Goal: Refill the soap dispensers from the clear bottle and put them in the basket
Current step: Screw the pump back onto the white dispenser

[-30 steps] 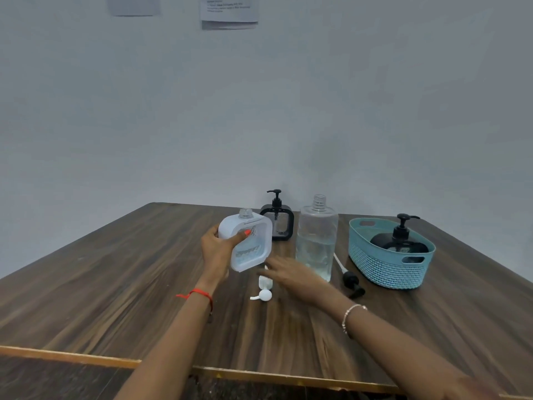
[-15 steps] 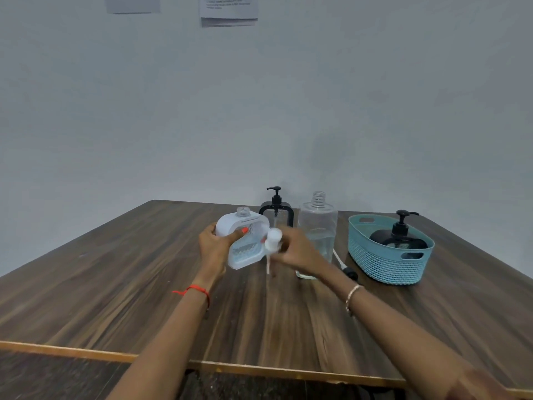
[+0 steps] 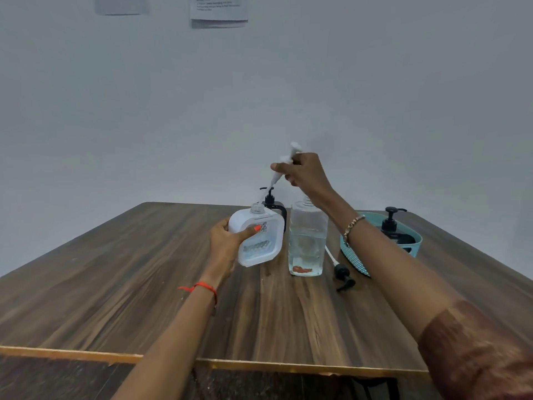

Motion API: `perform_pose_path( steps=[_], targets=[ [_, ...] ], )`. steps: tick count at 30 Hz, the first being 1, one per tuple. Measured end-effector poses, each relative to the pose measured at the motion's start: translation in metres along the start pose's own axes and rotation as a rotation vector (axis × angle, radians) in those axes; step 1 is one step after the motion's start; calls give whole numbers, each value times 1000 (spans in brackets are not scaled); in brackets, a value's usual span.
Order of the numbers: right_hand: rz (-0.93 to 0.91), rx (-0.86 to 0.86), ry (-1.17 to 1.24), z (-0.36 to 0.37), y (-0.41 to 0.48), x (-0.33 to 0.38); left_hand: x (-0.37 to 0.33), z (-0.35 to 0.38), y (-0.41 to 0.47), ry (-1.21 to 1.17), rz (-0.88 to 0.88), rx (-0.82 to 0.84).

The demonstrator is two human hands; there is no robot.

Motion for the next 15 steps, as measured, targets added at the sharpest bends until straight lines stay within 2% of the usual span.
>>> perform_pose_path(
  steps=[8,15],
  targets=[
    [-12,235,-300,21,-21,-11,-14,12,-14,-3,50,75],
    [3,145,-324,21,-38,-21,-20,16,-17,-33,47,90]
  ],
)
Point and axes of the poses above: each hand's wrist, its own y-axis towards the middle knuckle, its own z-axis out of the palm, x = y × z, the point moved 1 cm from there along y, towards the middle knuckle, and after that the axes turned 8 degrees about -z, right-handed, at the moved point
